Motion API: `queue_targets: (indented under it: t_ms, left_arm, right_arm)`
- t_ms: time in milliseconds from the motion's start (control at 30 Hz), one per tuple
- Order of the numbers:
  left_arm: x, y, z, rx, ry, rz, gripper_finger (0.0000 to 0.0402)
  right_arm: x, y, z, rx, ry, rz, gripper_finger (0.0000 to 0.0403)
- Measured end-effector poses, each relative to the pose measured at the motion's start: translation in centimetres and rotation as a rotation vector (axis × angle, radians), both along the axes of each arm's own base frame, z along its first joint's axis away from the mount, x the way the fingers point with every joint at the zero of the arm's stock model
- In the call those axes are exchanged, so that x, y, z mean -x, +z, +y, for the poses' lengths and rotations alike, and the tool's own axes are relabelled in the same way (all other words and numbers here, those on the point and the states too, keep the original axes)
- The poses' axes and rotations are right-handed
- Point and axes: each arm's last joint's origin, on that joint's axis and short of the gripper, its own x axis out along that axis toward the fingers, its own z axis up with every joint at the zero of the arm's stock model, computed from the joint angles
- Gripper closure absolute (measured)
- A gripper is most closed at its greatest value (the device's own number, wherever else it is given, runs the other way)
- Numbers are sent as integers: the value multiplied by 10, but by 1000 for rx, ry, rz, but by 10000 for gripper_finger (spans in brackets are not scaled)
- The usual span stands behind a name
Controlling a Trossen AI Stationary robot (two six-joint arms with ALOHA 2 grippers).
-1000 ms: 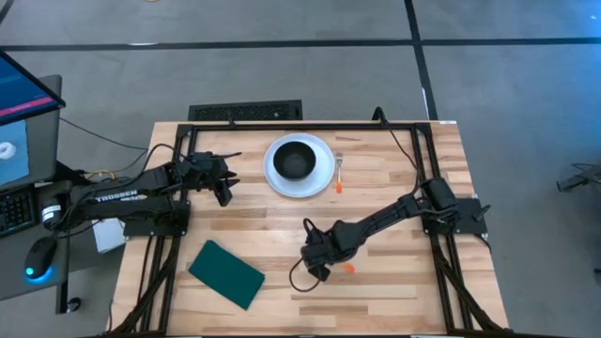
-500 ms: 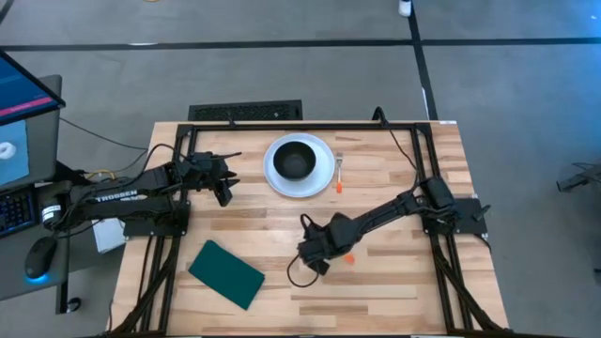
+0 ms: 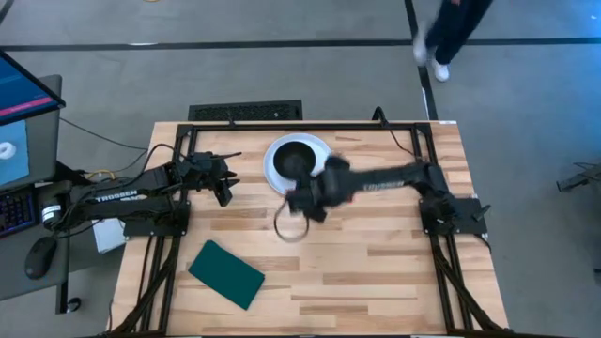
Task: Set table place
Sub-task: Place the 2nd spoon with the orange handle into the black bowl
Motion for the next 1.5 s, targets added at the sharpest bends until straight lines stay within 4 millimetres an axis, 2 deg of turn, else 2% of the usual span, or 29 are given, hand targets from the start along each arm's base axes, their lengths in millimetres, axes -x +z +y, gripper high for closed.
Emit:
queue_targets:
  t_ms: [100, 267, 400, 533, 667, 767, 1000, 1100, 1267, 1500]
  left_arm:
    - [0, 0, 0, -1, -1, 0, 296]
    - [0, 0, 0, -2, -1, 1, 296]
    - [0, 0, 0, -1, -2, 1, 296]
    - [0, 0, 0, -1, -1, 0, 296]
    - [0, 0, 0, -1, -1, 0, 296]
    - [0, 0, 0, -1, -1, 0, 296]
    - [0, 0, 0, 17, 4, -3, 296]
    - [0, 0, 0, 18, 3, -3, 296]
    - [0, 0, 0, 19, 2, -4, 296]
    - [0, 0, 0, 21, 4, -5, 296]
  right_arm:
    - [-1, 30, -34, 35, -10, -36, 375]
    - [1, 68, -91, -114, -60, -166, 374]
    - [0, 70, -134, -294, -142, -294, 373]
    - [5, 70, -168, -580, -169, -396, 374]
    - [7, 56, -191, -853, -191, -455, 370]
    - [11, 44, -208, -996, -210, -478, 371]
    - [36, -4, -248, -1112, -374, -424, 369]
    - [42, -28, -263, -1173, -388, -468, 369]
    - [48, -55, -276, -1246, -380, -539, 370]
    - [52, -83, -274, -1252, -405, -536, 369]
